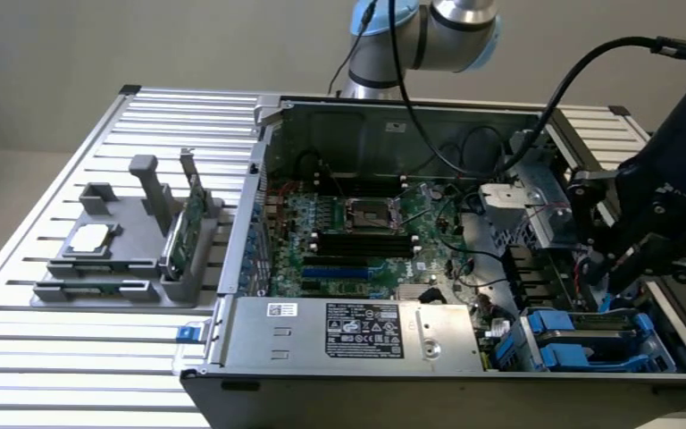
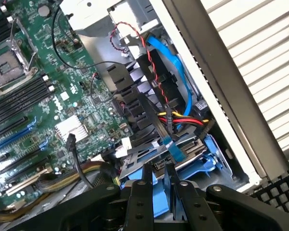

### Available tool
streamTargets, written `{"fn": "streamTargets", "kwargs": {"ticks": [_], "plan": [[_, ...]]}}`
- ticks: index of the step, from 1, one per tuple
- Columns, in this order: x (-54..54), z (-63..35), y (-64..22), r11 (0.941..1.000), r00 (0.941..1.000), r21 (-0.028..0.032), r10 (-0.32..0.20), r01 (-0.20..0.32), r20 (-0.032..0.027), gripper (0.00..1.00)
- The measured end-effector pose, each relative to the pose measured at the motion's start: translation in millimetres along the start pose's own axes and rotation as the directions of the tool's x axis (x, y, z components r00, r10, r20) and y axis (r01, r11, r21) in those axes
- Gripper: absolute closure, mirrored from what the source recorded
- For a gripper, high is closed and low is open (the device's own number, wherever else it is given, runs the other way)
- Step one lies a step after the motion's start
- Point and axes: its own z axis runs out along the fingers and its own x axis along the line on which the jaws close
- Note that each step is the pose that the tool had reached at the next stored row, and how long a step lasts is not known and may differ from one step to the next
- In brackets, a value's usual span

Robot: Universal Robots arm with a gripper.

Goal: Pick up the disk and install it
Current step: 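Insert the first disk wire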

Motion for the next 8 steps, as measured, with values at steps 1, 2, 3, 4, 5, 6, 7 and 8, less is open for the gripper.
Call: {"fn": "streamTargets", "kwargs": {"ticks": [1,2,3,4,5,6,7,8], "plan": [[0.0,-2.7,0.1,0.9999,0.9999,0.0,0.011,-0.011,0.0005,0.75],[0.0,-5.6,0.3,0.9997,0.9997,0.0001,0.024,-0.024,0.001,0.75],[0.0,-8.2,0.4,0.9994,0.9994,0.0001,0.035,-0.035,0.0015,0.75],[-0.1,-10.8,0.5,0.9989,0.9989,0.0003,0.047,-0.047,0.0021,0.75],[-0.1,-13.3,0.6,0.9983,0.9983,0.0004,0.058,-0.058,0.0026,0.75],[-0.1,-15.7,0.7,0.9975,0.9975,0.0003,0.07,-0.07,0.0031,0.75],[-0.1,-17.4,0.8,0.9968,0.9967,0.0003,0.081,-0.081,0.0035,0.75],[-0.1,-18.1,0.9,0.9961,0.9961,0.0003,0.088,-0.088,0.0039,0.75]]}}
